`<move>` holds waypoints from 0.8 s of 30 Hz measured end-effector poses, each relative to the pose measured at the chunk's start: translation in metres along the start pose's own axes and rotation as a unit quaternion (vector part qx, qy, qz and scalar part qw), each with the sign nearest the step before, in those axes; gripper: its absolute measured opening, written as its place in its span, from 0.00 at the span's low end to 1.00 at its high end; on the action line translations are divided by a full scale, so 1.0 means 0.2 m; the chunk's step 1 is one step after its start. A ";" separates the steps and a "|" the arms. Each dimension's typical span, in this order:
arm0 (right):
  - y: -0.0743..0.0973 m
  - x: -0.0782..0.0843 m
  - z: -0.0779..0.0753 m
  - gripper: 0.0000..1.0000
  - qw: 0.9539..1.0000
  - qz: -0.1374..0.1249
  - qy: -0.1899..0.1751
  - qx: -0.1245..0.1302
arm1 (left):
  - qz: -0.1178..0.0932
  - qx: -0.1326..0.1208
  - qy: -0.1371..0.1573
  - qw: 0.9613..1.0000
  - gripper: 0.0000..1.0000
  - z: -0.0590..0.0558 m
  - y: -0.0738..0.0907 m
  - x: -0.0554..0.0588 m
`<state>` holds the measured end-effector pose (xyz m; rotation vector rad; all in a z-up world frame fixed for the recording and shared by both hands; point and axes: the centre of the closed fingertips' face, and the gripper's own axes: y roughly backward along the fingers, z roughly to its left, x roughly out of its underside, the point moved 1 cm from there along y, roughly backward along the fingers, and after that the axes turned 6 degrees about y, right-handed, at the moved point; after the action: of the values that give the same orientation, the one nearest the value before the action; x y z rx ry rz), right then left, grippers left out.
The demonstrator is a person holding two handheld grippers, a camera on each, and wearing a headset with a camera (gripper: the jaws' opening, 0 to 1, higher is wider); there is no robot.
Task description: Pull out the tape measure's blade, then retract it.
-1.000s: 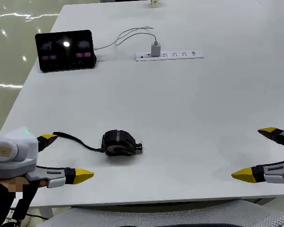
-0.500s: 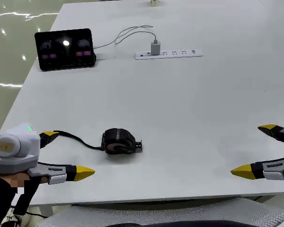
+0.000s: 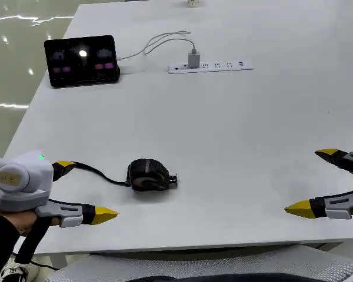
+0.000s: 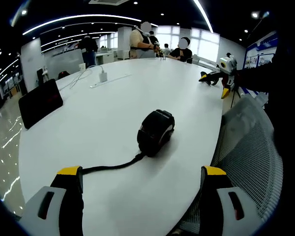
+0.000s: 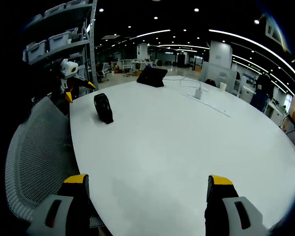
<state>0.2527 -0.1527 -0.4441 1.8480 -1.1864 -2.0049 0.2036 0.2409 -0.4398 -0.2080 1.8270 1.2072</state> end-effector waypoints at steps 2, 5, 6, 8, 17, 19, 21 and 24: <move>0.00 0.00 0.00 0.99 1.000 -0.001 0.001 -0.002 | 0.001 0.003 -0.001 1.000 0.97 0.00 0.00 0.00; -0.02 -0.01 0.01 0.99 1.000 0.000 -0.002 -0.005 | 0.005 0.009 -0.004 1.000 0.96 -0.01 -0.01 0.00; -0.02 -0.01 0.02 0.99 1.000 0.001 -0.003 -0.007 | 0.006 0.010 -0.005 1.000 0.96 -0.01 -0.01 0.00; -0.03 -0.01 0.02 0.99 1.000 0.002 0.001 -0.008 | 0.008 0.013 -0.007 1.000 0.96 -0.01 -0.01 -0.01; -0.09 -0.02 0.03 0.99 0.999 0.017 0.024 -0.016 | 0.035 0.028 -0.021 0.999 0.98 -0.01 -0.05 -0.01; -0.10 -0.03 0.04 0.99 0.999 0.016 0.027 -0.020 | 0.038 0.029 -0.031 0.998 0.99 -0.01 -0.06 -0.02; -0.11 -0.03 0.04 0.99 0.999 0.016 0.032 -0.022 | 0.042 0.032 -0.035 0.998 0.98 0.00 -0.06 -0.03; -0.13 -0.04 0.05 0.99 0.999 0.014 0.030 -0.025 | 0.045 0.036 -0.045 0.997 0.99 0.00 -0.07 -0.04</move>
<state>0.2557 -0.1264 -0.4542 1.8433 -1.1290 -1.9311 0.2167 0.2306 -0.4426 -0.0301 1.8135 1.1912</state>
